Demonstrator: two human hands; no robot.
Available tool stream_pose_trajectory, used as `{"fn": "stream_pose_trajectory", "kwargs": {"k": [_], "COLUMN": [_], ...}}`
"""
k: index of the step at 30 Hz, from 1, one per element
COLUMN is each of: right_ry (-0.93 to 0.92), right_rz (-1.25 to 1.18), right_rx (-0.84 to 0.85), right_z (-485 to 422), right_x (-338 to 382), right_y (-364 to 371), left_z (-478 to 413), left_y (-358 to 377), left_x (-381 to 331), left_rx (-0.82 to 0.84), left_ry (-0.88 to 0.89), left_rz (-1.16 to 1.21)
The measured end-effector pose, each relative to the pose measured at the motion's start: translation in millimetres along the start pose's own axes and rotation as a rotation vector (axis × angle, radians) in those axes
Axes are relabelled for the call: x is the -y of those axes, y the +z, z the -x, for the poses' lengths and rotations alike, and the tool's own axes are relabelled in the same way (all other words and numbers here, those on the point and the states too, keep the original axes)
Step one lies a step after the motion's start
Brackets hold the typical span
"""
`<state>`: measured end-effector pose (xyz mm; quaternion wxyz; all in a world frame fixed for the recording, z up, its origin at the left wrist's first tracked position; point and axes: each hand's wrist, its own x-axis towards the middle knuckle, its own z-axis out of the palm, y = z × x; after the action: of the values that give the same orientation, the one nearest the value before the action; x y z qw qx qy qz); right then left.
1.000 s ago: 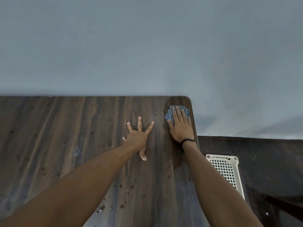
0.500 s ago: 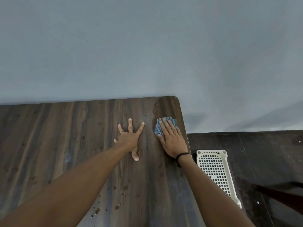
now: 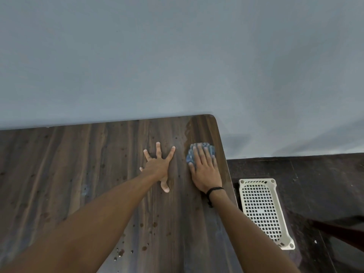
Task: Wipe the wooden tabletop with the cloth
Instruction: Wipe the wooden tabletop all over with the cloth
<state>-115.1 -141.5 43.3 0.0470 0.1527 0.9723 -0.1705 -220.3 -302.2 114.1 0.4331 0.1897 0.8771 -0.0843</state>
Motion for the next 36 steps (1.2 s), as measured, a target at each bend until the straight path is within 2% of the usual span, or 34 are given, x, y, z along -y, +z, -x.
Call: {"fn": "stream_pose_trajectory", "kwargs": {"k": [2,6,7,10,11,12,16,19,24,27,30,34,36], "right_ry": [-0.069,0.252,0.225,-0.065,-0.104,-0.089,0.160,0.211,0.050,0.141,0.195,-0.035,-0.010], "right_rz": [-0.015,-0.104,-0.096,-0.047,-0.041,-0.041,-0.102,-0.107,-0.046,-0.097,-0.107,-0.064,-0.074], "right_rx": [0.025,-0.041,-0.021,0.055,0.066,0.056,0.002,0.027,0.077,0.068,0.106,0.188,0.189], "right_z": [2,-31,-33,-25,-24,-29,-83,-124,-141,-150,-164,-159,-159], "right_x": [-10,-1,7,1,-10,-19,-28,-13,-26,-37,-16,-7,-18], "right_y": [-5,-9,-7,-9,-14,-18,-32,-36,-36,-46,-47,-40,-42], "left_z": [1,1,1,1,1,1,-1,-3,-3,-3,-5,-5,-4], "left_y": [1,-1,0,3,4,4,3,4,4,4,4,4,5], "left_x": [0,2,2,4,5,6,5,5,6,7,6,6,5], "left_rx": [-0.015,-0.022,-0.022,-0.036,-0.043,-0.048,-0.050,-0.058,-0.047,-0.048,-0.041,-0.040,-0.051], "left_ry": [0.007,0.005,0.011,0.022,0.028,0.033,0.044,0.041,0.030,0.028,0.022,0.018,0.029], "left_rz": [0.000,0.009,0.010,0.014,0.018,0.023,0.035,0.033,0.037,0.038,0.042,0.029,0.034]}}
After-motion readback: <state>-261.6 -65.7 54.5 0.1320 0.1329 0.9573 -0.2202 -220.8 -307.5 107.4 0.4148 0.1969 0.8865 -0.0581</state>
